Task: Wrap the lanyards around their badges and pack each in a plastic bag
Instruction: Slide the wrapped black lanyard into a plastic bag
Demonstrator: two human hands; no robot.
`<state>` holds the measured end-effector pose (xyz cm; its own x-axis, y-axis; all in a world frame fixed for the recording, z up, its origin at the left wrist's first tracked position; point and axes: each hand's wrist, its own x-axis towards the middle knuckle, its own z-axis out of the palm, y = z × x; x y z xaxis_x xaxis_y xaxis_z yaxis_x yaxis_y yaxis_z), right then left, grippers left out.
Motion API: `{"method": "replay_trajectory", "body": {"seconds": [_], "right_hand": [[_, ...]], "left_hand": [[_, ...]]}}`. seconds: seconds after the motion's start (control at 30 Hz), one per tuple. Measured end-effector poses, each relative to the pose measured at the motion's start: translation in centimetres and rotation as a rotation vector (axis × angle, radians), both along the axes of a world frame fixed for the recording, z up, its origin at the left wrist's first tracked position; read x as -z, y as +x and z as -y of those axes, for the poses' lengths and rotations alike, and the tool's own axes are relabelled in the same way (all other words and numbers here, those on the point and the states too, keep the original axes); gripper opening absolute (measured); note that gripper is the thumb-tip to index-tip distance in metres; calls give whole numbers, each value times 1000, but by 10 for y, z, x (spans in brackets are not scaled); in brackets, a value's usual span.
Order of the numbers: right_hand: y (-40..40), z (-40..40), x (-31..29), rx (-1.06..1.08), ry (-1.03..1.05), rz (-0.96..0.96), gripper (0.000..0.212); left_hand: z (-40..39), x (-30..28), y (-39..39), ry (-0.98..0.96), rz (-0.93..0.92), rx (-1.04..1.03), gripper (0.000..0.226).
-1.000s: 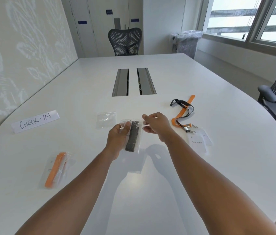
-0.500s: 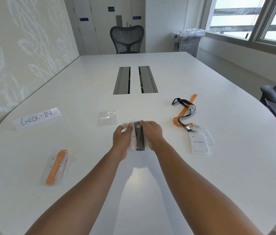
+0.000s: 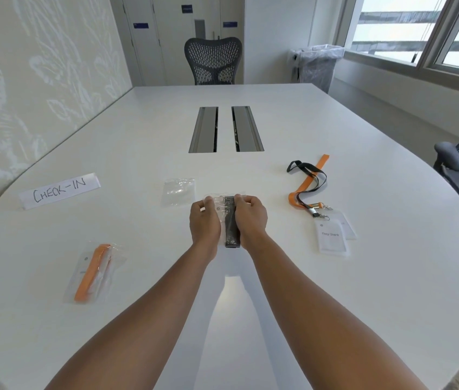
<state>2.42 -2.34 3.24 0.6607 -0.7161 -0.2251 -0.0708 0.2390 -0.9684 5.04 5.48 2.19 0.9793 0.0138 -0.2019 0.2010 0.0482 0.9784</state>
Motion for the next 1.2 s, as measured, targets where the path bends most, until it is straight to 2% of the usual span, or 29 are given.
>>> {"method": "replay_trajectory", "body": {"seconds": [0.43, 0.63, 0.83, 1.0, 1.2], "right_hand": [[2, -2, 2, 17, -70, 41, 13], [1, 0, -2, 48, -61, 62, 11], [-2, 0, 2, 12, -37, 46, 14], [-3, -2, -2, 17, 52, 55, 12], [-3, -3, -3, 19, 59, 72, 12]], "left_hand": [[-3, -3, 4, -31, 89, -44, 12], [-3, -1, 4, -84, -18, 51, 28], [-2, -2, 4, -48, 42, 45, 26], [-3, -2, 3, -65, 33, 14, 30], [-6, -4, 2, -74, 27, 15, 31]]}}
